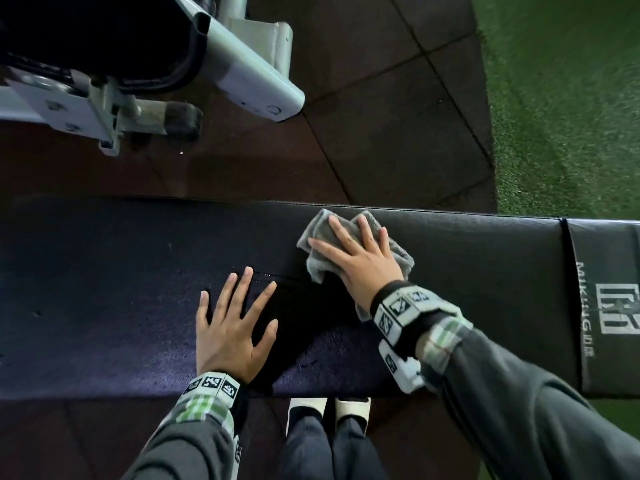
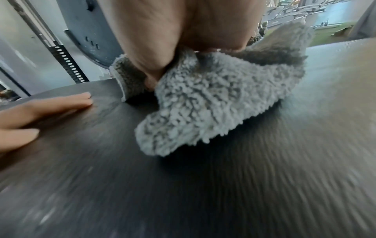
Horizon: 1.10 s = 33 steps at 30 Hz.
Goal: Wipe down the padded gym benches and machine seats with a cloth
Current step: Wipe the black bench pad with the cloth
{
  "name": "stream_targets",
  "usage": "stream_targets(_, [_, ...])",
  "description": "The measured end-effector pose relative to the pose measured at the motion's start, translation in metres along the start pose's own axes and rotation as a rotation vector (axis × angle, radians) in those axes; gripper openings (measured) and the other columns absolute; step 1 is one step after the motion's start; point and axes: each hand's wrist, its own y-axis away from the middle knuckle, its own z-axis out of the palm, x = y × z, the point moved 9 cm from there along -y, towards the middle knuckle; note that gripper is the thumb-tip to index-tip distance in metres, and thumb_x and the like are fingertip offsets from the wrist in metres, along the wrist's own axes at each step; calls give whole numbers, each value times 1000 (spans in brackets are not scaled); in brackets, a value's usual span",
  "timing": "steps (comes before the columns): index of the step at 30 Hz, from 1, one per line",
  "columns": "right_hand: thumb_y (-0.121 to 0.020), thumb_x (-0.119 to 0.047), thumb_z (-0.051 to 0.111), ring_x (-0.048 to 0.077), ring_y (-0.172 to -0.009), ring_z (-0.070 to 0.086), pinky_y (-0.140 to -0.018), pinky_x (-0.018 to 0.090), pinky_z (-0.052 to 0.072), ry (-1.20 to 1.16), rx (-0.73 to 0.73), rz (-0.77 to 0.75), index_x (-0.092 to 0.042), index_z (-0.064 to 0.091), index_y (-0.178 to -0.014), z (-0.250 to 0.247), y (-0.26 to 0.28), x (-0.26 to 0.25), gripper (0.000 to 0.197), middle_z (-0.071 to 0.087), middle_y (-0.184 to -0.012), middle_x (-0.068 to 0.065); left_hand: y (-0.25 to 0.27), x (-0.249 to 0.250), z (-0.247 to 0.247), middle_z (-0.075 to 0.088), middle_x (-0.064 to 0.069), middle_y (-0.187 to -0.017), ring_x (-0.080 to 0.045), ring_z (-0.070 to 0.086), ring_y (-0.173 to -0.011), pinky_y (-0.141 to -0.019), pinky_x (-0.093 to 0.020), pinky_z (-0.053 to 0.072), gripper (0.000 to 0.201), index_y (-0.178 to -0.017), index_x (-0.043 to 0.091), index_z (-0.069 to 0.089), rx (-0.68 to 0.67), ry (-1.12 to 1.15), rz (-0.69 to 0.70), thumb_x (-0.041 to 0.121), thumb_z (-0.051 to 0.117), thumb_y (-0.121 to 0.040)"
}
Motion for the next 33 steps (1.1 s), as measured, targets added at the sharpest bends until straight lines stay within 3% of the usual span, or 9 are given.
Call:
stream_targets(3, [-96,-38,36,32,-143,-8,-111,58,0,-60,27,83,-56,10,-140,-13,-12,24,54,-7,-155,-17,0,0,-1,25,1,-162,-20,23,-149,-119,-50,4,57,-144,38,44,2,8,-2,54,40,-90])
stream_targets(7, [-93,-40,41,30,-143,-3,-112,59,3,-166,98,319,-53,13,-142,-19,3,75,57,5,-156,-14,-3,1,-6,30,0,-160,-20,28,-146,-119,-50,6,56,-142,35,48,23,20,-38,53,41,-89])
stream_targets(12, [-94,-53,34,31,-143,0,-115,53,-1,-169,84,414,-50,17,-142,-20,8,108,51,14,-155,-10,-21,-7,-6,24,-3,-162,-23,20,-149,-119,-53,4,61,-150,34,34,41,14,-165,52,36,-91])
stream_targets(15, [-94,-53,33,37,-139,15,-113,54,7,-98,72,408,-44,27,-140,-30,-10,101,48,30,-148,-7,-22,-6,-2,21,-3,-163,-24,17,-150,-119,-55,4,63,-151,33,31,49,-30,-177,51,35,-91])
stream_targets(19, [-92,-54,35,37,-119,42,-105,55,21,30,29,204,-44,31,-137,-35,-47,42,46,44,-137,-8,-20,-4,-4,22,-3,-163,-24,19,-150,-119,-56,6,62,-151,33,30,67,-48,-163,51,35,-93])
stream_targets(22, [-94,-50,35,39,-124,35,-109,57,15,1,2,114,-45,25,-140,-27,-66,-8,48,37,-142,-7,-21,-5,-4,22,-3,-163,-23,18,-150,-120,-56,8,62,-151,34,30,56,-41,-172,53,34,-93])
stream_targets(24, [-95,-49,34,38,-131,28,-112,56,10,-35,-25,117,-46,21,-142,-25,-71,-17,48,31,-146,-7,-21,-5,-4,23,-3,-163,-22,18,-150,-120,-56,9,62,-151,35,30,53,-34,-171,53,35,-93])
stream_targets(28, [-93,-51,39,27,-128,38,-110,48,15,-78,-19,111,-48,25,-140,-30,-61,24,49,37,-143,-8,-20,-5,-5,24,-2,-162,-23,22,-150,-119,-57,11,61,-150,35,33,51,-15,-170,53,36,-92])
stream_targets(33, [-92,-52,40,30,-124,43,-108,46,19,-110,3,348,-40,34,-139,-36,-20,126,49,46,-137,-2,-20,-5,-6,25,-2,-162,-22,21,-150,-120,-56,9,61,-149,33,38,49,13,-180,51,37,-91])
